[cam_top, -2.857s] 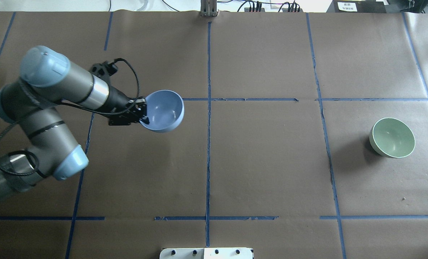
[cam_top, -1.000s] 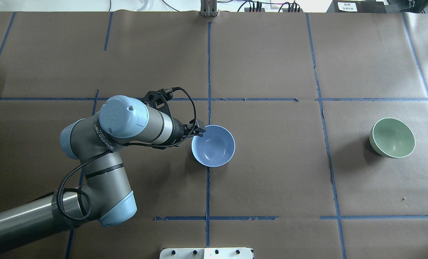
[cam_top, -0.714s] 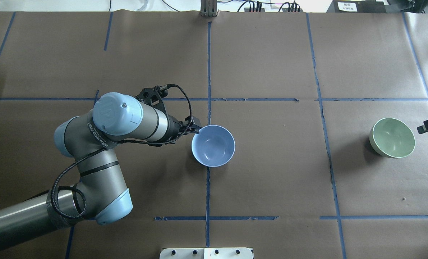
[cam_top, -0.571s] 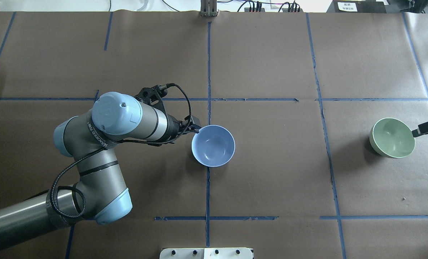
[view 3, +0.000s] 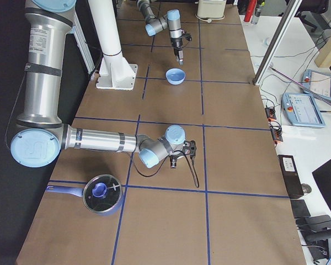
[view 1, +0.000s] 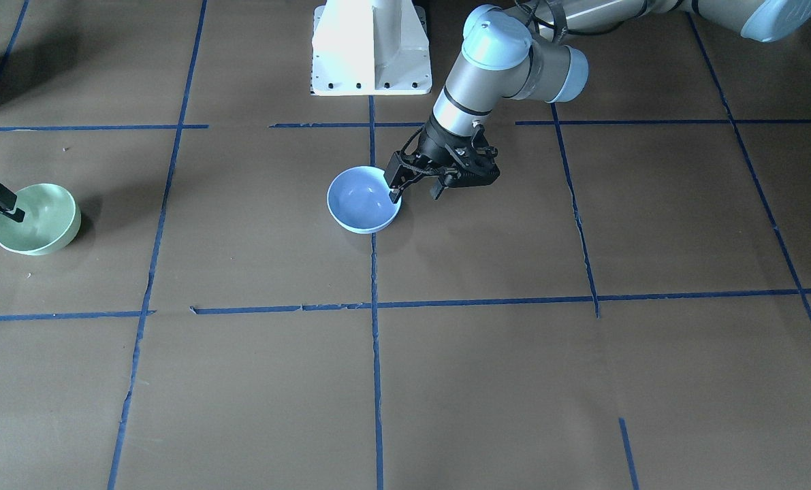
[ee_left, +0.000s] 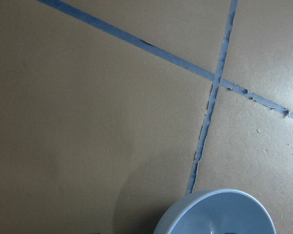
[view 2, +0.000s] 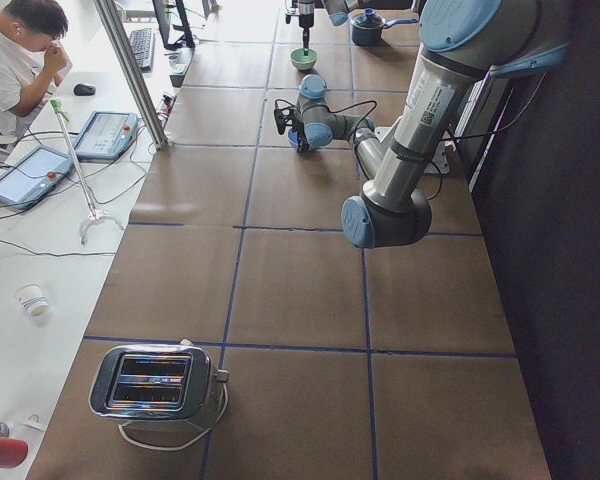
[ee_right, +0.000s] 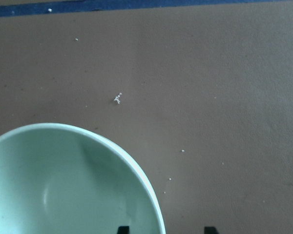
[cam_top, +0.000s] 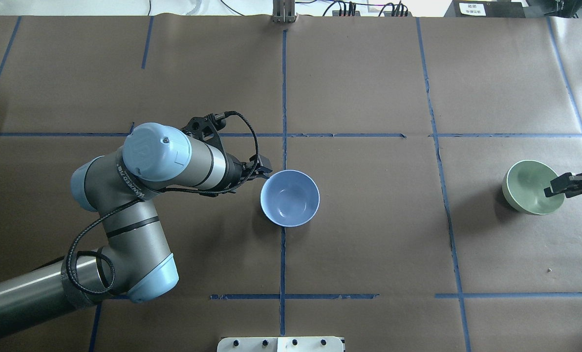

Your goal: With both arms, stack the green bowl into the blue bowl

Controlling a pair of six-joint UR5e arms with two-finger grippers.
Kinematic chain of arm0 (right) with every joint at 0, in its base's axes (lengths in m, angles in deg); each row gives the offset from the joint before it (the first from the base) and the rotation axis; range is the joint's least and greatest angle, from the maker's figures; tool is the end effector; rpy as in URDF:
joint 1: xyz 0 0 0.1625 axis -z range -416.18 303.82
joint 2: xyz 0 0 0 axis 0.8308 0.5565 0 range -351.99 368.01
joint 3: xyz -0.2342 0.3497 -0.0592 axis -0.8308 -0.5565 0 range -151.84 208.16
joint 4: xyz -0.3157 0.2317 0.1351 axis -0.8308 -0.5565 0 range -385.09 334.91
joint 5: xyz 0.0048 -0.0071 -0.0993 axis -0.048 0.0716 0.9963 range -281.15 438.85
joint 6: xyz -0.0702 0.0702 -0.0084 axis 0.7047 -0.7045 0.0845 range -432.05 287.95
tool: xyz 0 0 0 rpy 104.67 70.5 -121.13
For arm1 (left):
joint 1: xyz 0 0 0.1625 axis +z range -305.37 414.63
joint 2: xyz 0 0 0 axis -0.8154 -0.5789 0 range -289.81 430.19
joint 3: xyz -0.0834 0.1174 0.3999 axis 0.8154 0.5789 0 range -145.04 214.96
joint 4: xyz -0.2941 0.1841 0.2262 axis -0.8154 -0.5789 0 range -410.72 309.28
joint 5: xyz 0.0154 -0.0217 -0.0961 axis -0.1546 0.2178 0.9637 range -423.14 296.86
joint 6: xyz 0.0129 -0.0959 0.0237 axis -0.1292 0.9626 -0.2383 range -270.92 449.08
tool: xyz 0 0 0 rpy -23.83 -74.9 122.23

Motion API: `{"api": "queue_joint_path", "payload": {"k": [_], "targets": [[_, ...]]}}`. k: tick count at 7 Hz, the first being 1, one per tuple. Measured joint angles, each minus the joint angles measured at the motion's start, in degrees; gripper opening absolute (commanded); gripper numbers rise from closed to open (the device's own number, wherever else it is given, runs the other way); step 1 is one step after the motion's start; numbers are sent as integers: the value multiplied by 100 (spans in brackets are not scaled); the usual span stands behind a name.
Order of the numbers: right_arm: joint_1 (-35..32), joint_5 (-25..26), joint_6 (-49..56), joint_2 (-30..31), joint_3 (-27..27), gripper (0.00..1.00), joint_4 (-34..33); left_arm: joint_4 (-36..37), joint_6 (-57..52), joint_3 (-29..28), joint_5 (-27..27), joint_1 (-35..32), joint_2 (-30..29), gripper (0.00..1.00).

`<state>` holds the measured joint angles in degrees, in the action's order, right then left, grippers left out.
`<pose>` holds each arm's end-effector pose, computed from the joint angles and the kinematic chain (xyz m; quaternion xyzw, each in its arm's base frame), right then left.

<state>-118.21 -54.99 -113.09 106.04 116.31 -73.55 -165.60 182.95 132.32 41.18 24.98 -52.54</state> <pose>-0.1541 -0.4271 0.6595 0.0051 -0.4393 0.0004 0.8983 0.5195 -0.4206 0.2179 0.0164 0.5429 -0.1772 0.8207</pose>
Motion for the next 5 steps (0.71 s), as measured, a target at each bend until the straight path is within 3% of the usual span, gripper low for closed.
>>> {"api": "queue_joint_path", "payload": {"k": [3, 5], "targets": [[417, 70, -737, -425, 382, 0, -1, 0, -6, 838, 43, -384, 327, 88], [1343, 363, -2429, -1393, 1030, 0, -59, 0, -8, 1311, 66, -642, 689, 94]]}}
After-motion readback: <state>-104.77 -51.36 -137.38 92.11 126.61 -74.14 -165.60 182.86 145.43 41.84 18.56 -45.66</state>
